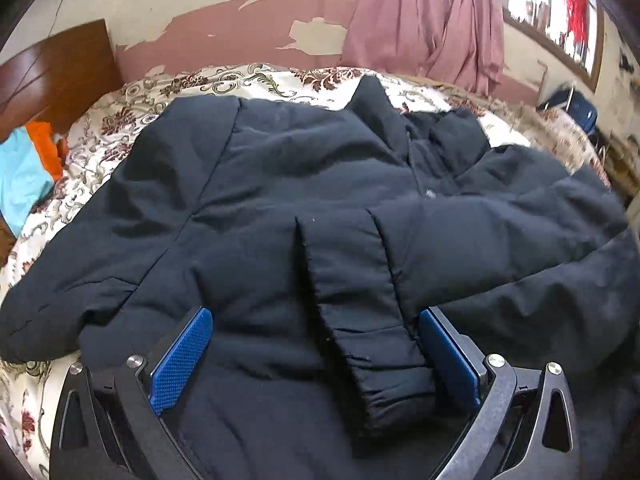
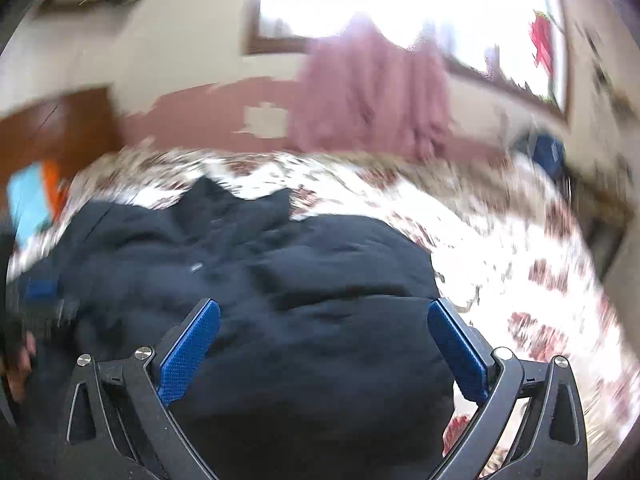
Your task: Fold large clothes
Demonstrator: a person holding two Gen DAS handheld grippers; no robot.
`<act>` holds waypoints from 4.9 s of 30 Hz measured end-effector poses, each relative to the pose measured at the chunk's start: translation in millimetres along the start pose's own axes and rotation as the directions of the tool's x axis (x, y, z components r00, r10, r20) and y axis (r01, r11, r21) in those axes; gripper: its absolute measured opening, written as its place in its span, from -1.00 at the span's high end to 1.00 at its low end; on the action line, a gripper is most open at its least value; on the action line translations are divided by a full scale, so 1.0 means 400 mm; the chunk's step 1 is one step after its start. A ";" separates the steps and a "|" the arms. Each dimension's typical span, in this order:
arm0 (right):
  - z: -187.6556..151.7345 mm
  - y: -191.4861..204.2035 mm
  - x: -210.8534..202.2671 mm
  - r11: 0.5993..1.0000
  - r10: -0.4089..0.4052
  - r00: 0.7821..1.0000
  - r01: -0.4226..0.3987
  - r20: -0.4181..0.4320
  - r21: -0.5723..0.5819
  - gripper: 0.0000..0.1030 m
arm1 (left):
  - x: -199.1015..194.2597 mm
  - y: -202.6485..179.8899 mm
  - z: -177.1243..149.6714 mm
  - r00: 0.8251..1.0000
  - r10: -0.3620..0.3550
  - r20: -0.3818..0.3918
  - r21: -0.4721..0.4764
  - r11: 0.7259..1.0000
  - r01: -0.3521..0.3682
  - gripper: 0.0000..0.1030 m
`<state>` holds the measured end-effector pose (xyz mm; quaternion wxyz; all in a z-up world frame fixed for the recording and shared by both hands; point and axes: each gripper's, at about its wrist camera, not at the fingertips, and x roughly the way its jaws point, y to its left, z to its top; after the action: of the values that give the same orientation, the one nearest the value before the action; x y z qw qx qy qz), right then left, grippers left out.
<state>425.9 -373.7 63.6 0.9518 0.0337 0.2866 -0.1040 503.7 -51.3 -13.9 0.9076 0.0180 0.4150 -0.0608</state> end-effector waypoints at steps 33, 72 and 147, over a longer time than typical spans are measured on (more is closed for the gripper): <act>-0.084 0.742 0.006 0.943 0.242 0.966 -0.257 -0.093 -0.214 -0.79 | -0.282 0.879 -0.315 0.999 0.044 0.012 -0.631 0.775 -0.027 -1.00; 0.005 0.522 -0.170 0.943 0.154 0.987 -0.136 0.035 -0.302 -0.96 | -0.659 0.459 0.185 0.859 -0.050 0.509 -0.147 0.979 0.144 0.81; -0.379 -0.032 -0.229 0.643 0.670 0.730 -0.479 -0.135 0.598 -0.97 | -0.311 -0.138 -0.364 0.779 -0.621 -0.081 -0.056 0.784 0.619 -0.95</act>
<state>266.8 -351.0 -12.0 0.8207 0.4000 0.3823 0.1428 306.8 -82.0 -14.5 0.8166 -0.1285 0.4411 -0.3494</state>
